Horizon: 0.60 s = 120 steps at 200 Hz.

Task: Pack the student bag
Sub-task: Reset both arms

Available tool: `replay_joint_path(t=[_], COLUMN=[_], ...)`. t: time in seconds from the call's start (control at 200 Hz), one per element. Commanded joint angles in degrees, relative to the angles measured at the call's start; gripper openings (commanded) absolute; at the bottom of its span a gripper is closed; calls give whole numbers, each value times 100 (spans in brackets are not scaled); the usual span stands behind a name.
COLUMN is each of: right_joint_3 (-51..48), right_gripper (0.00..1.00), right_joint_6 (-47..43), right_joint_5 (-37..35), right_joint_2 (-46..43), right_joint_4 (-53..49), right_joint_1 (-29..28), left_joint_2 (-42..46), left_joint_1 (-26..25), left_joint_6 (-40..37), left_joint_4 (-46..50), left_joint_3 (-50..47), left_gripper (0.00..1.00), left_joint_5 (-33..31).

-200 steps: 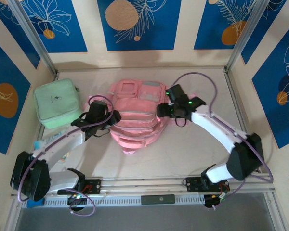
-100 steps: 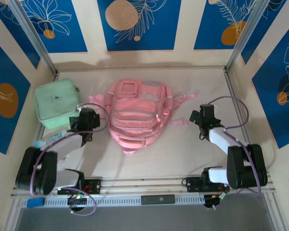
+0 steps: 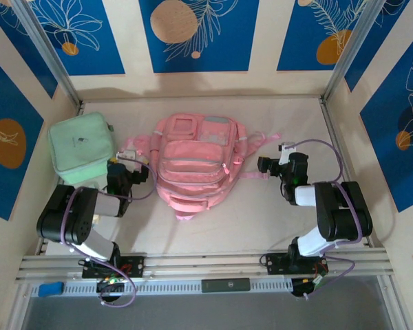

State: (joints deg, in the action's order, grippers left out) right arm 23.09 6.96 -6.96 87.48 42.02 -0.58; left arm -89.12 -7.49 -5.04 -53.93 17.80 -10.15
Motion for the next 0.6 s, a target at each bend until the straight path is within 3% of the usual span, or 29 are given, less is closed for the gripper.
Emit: replay_joint_path(t=[0.0,0.035,0.41,0.595], right_joint_3=[119,134,108,108], right_gripper=[99,99,99,99], right_joint_6=[-81,-83,-125,-134], right_joint_5=[280,275,315,302], right_joint_2=[-4,-20,-29,-21], right_joint_4=[344,308,350,343], right_joint_1=[92,85,68,62], left_joint_2=[-101,-53,-45,-53], left_joint_1=[288,411,377,371], left_joint_6=[292,408,357,231], left_joint_4=[39,2,-99,50], left_joint_3=[409,356,312,388], left_gripper=[99,100,99,99], left_joint_5=[295,509,456,821])
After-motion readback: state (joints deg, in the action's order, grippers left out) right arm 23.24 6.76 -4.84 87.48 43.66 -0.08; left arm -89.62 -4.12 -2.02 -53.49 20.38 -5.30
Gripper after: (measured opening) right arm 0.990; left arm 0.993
